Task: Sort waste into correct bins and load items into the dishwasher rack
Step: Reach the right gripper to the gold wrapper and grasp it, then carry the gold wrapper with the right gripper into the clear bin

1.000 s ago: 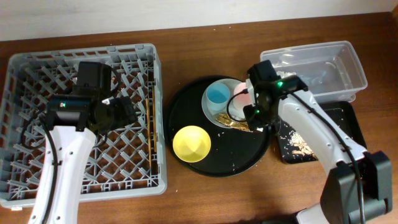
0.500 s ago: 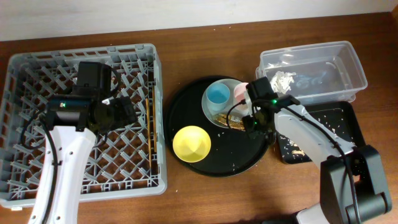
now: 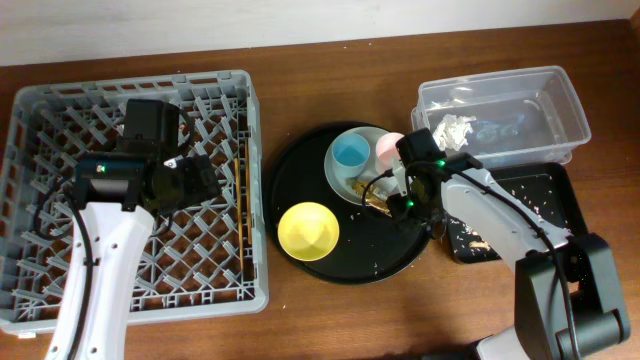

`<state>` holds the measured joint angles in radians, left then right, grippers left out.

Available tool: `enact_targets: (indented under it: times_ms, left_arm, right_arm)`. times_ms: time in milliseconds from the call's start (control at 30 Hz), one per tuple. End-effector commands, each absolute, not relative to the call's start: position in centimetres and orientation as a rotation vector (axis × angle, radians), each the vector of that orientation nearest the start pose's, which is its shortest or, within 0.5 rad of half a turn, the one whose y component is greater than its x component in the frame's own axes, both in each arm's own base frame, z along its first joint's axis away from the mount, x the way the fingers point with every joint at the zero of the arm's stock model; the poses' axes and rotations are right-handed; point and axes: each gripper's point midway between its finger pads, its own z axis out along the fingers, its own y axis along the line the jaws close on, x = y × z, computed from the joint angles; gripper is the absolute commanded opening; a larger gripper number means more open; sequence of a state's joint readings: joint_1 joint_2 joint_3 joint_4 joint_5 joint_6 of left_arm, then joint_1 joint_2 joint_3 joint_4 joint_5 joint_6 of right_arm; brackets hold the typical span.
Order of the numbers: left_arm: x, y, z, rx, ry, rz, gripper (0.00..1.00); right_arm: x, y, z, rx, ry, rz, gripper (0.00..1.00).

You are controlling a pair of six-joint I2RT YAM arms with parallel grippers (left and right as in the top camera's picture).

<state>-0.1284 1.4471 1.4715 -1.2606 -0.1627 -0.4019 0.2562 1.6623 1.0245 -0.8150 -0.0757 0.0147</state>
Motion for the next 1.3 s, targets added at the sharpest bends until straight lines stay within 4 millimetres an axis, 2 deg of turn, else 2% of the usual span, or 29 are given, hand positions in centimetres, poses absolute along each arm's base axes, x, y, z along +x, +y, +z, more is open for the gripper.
enact_targets:
  times_ms: [0,167,267,367,400,500,600,733,767,900,1033,1133,1267]
  left_arm:
    - [31.0,-0.9,21.8,-0.433,2.718,0.1,0.99]
    - [31.0,-0.9,21.8,-0.433,2.718,0.1,0.99]
    - [31.0,-0.9,21.8,-0.433,2.718,0.1,0.99]
    - [31.0,-0.9,21.8,-0.433,2.718,0.1,0.99]
    - [31.0,-0.9,21.8,-0.433,2.718,0.099,0.99]
    - [31.0,-0.9,21.8,-0.433,2.718,0.099,0.99]
    - [31.0,-0.9,21.8,-0.433,2.718,0.1,0.99]
    - [31.0,-0.9,21.8,-0.433,2.718,0.099,0.99]
    - [31.0,-0.9,21.8,-0.433,2.718,0.1,0.99]
    - [31.0,-0.9,21.8,-0.433,2.718,0.1,0.99]
    - [31.0,-0.9,21.8,-0.433,2.718,0.099,0.99]
    - [31.0,-0.9,21.8,-0.433,2.718,0.1,0.99]
    - [31.0,-0.9,21.8,-0.433,2.718,0.1,0.99]
  right_arm:
    - [28.3,9.9,3.2,-0.392,3.03,0.214,0.49]
    - [26.9,9.7,1.7,-0.402,3.06,0.211,0.49]
    - [26.7,10.0,1.6,-0.419,3.061,0.211,0.48]
    - [26.6,10.5,1.6,-0.445,3.056,0.212,0.31]
    - [26.5,10.6,1.6,-0.45,3.055,0.212,0.28]
    - [26.1,10.5,1.6,-0.45,3.072,0.21,0.25]
    - [26.0,10.4,1.6,-0.45,3.079,0.208,0.14]
    - [25.3,10.2,1.9,-0.452,3.115,0.202,0.09]
    - [25.1,10.3,2.3,-0.453,3.129,0.212,0.08]
    - [23.6,12.5,4.7,-0.448,3.193,0.442,0.07]
    - [21.6,14.0,8.2,-0.56,3.241,0.652,0.06]
    - [22.8,15.5,10.9,-0.566,3.144,0.771,0.04]
    - [25.8,16.3,14.3,-0.581,2.997,0.772,0.04]
